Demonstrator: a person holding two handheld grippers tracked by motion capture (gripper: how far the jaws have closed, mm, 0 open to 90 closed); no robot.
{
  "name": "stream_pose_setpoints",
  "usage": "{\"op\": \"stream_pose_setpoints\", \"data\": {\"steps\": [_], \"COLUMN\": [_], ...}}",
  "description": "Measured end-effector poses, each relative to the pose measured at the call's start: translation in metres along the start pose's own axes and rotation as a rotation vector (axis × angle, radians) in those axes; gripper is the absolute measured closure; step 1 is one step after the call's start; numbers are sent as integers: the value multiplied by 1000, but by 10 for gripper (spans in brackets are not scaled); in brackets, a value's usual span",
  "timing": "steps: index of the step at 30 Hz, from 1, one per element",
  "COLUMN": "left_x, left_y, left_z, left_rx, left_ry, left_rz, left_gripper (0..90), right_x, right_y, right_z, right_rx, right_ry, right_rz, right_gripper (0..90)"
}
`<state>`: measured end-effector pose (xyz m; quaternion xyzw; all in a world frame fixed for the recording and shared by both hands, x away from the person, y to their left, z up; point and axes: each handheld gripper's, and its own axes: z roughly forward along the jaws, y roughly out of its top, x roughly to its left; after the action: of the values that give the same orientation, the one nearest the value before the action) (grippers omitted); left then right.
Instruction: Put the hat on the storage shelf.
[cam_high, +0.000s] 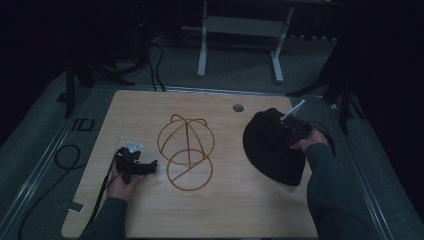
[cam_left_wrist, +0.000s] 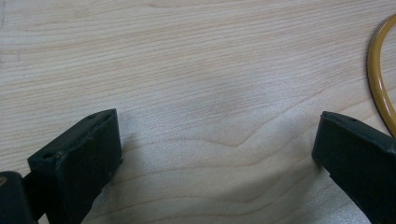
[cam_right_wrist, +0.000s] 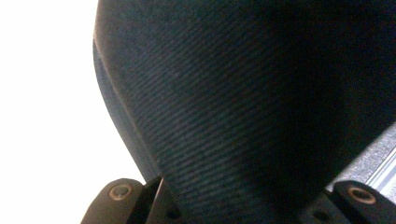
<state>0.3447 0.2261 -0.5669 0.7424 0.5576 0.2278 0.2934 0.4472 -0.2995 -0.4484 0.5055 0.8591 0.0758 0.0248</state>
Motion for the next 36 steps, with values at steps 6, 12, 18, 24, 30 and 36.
{"op": "stream_pose_setpoints", "data": {"steps": [6,12,18,24,30,36], "left_x": [0,0,0,0,0,0], "left_y": [0,0,0,0,0,0], "left_z": [0,0,0,0,0,0], "left_rx": [0,0,0,-1,-1,-1], "left_ry": [0,0,0,0,0,0], "left_rz": [0,0,0,0,0,0], "left_gripper": [15,15,15,15,16,16], "right_x": [4,9,14,21,28,34], "right_y": [-2,-3,-3,-1,2,3], "right_z": [-6,-12,-19,-23,-29,-37], "right_rx": [-17,-35,-46,-53,-61,-74], "right_ry": [9,18,24,27,25,25], "right_rz": [-35,-61,-94,-127,-155,-178], "right_gripper": [864,864,864,865,865,865]}}
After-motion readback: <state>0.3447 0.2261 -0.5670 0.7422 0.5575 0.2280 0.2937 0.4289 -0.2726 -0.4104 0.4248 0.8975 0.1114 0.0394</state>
